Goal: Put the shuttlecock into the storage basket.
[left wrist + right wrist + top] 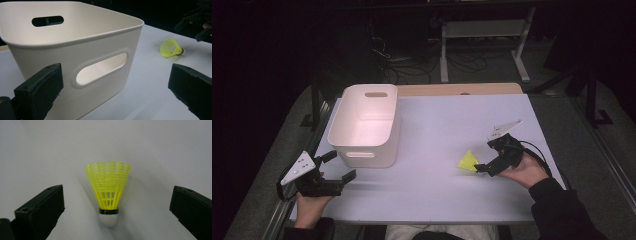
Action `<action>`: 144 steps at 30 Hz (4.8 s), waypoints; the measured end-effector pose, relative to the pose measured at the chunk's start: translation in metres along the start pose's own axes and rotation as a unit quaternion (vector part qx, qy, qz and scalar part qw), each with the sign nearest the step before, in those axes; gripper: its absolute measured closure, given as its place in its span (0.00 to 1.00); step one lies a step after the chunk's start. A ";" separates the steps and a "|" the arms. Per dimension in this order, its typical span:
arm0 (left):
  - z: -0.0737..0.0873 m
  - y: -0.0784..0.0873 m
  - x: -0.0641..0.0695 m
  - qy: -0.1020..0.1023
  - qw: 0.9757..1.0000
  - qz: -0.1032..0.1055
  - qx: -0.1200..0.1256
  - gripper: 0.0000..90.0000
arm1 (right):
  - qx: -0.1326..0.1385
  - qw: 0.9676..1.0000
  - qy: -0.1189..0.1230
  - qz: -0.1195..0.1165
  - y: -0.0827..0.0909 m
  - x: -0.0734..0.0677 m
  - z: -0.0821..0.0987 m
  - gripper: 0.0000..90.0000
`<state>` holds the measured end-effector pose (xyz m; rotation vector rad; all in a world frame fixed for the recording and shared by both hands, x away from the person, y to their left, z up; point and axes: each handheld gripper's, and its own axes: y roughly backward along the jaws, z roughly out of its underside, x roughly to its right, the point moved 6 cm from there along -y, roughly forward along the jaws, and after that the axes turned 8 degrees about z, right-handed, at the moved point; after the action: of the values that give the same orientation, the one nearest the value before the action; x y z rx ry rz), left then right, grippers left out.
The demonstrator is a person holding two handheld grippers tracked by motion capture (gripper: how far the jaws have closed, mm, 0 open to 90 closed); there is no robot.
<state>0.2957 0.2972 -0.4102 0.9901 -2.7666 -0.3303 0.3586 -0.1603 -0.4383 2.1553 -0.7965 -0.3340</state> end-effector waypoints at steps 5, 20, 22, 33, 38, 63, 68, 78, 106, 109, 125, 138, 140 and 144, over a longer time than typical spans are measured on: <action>0.000 0.000 0.000 0.000 1.000 0.000 -0.001 0.00 | -0.008 1.000 0.001 -0.004 -0.003 0.000 0.001 0.00; 0.000 0.000 0.000 0.000 1.000 0.001 0.000 0.00 | -0.034 0.999 0.008 -0.014 -0.014 -0.002 0.006 0.00; 0.000 0.000 0.000 0.000 1.000 0.002 0.000 0.00 | -0.037 0.999 0.009 -0.017 -0.016 -0.003 0.007 0.00; 0.000 0.000 0.001 0.000 1.000 0.003 0.000 0.00 | -0.059 0.998 0.016 -0.018 -0.025 -0.006 0.014 0.00; 0.000 0.000 0.001 0.000 1.000 0.003 -0.001 0.00 | -0.065 0.997 0.018 -0.023 -0.027 -0.007 0.015 0.03; 0.000 0.000 0.001 0.000 1.000 0.004 -0.001 0.00 | -0.055 0.997 0.026 -0.052 -0.026 -0.007 0.026 0.46; 0.000 0.000 0.002 -0.001 1.000 0.005 -0.001 0.00 | -0.054 0.997 0.026 -0.054 -0.025 -0.006 0.027 0.53; 0.000 0.000 0.002 0.000 1.000 0.005 -0.001 0.00 | -0.066 0.996 0.020 -0.049 -0.028 -0.003 0.030 0.59; 0.000 -0.001 0.002 0.000 1.000 0.007 -0.002 0.00 | -0.064 0.996 0.017 -0.065 -0.024 -0.003 0.029 0.70; 0.000 -0.001 0.002 0.000 1.000 0.008 -0.002 0.00 | -0.061 0.996 0.017 -0.066 -0.022 -0.004 0.028 0.70; 0.000 0.000 0.002 0.001 1.000 0.004 0.000 0.00 | -0.035 0.997 0.023 -0.057 0.004 -0.005 0.014 0.70; 0.000 0.000 0.002 0.002 1.000 0.006 0.000 0.00 | -0.022 0.998 0.033 -0.047 0.021 -0.005 -0.003 0.70; 0.000 0.000 0.002 0.002 1.000 0.006 0.000 0.00 | -0.022 0.998 0.034 -0.046 0.023 -0.004 -0.005 0.70; 0.000 0.000 0.002 0.002 1.000 0.006 0.000 0.00 | -0.018 0.998 0.034 -0.046 0.025 -0.004 -0.009 0.70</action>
<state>0.2940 0.2960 -0.4100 0.9715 -2.7682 -0.3258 0.3492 -0.1650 -0.4133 2.1625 -0.6500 -0.3165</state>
